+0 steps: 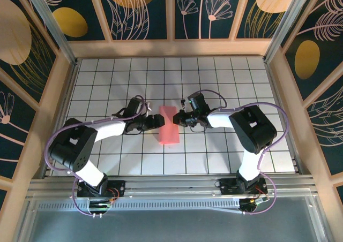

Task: Fold a paper plane with a square sheet of paper (fold left side to right side)
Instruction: First fold in half a square sheet of paper at the center of the table.

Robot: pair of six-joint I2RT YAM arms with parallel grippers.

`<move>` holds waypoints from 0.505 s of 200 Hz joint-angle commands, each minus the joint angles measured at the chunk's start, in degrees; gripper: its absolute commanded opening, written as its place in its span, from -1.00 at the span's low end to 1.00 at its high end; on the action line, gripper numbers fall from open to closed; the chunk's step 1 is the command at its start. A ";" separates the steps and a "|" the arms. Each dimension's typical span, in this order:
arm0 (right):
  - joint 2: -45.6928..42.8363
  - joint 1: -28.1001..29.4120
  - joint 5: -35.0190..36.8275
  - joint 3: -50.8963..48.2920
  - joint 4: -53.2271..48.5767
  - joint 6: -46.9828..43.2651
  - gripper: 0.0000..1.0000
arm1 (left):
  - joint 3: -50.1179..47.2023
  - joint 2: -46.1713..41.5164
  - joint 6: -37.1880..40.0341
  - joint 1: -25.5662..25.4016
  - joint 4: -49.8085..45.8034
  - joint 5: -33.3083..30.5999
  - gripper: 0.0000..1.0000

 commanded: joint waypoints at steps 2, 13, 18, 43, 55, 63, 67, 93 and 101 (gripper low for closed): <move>0.41 0.78 1.47 1.42 -1.67 -1.53 -1.00 | 2.03 2.04 -0.31 -0.78 1.00 1.43 0.40; 0.39 0.78 1.63 1.35 -1.77 -1.58 -1.00 | 2.52 2.84 -0.64 -0.98 0.95 0.96 0.36; 0.40 0.74 1.64 1.41 -1.81 -1.55 -1.00 | 2.69 3.23 -0.73 -1.06 0.96 0.70 0.34; 0.35 0.78 1.88 1.36 -2.03 -1.64 -1.00 | 3.45 4.69 -1.09 -1.50 0.54 -0.05 0.25; 0.06 0.85 1.97 1.41 -2.25 -1.62 -0.95 | 3.73 6.42 -1.09 -1.76 0.06 -0.79 0.17; -0.25 0.79 2.15 1.42 -2.46 -1.71 -0.89 | 4.02 7.06 -0.86 -1.94 -0.40 -1.23 0.12; -0.45 0.83 2.29 1.37 -2.63 -1.75 -0.85 | 4.12 7.37 -0.79 -2.07 -0.72 -1.59 0.10; -3.05 0.78 4.37 1.03 -4.11 -2.13 -0.58 | 5.16 9.16 0.06 -3.02 -3.06 -4.02 0.03; -4.17 0.76 5.64 0.98 -5.03 -2.45 -0.50 | 5.67 9.71 0.30 -3.41 -4.02 -4.97 0.02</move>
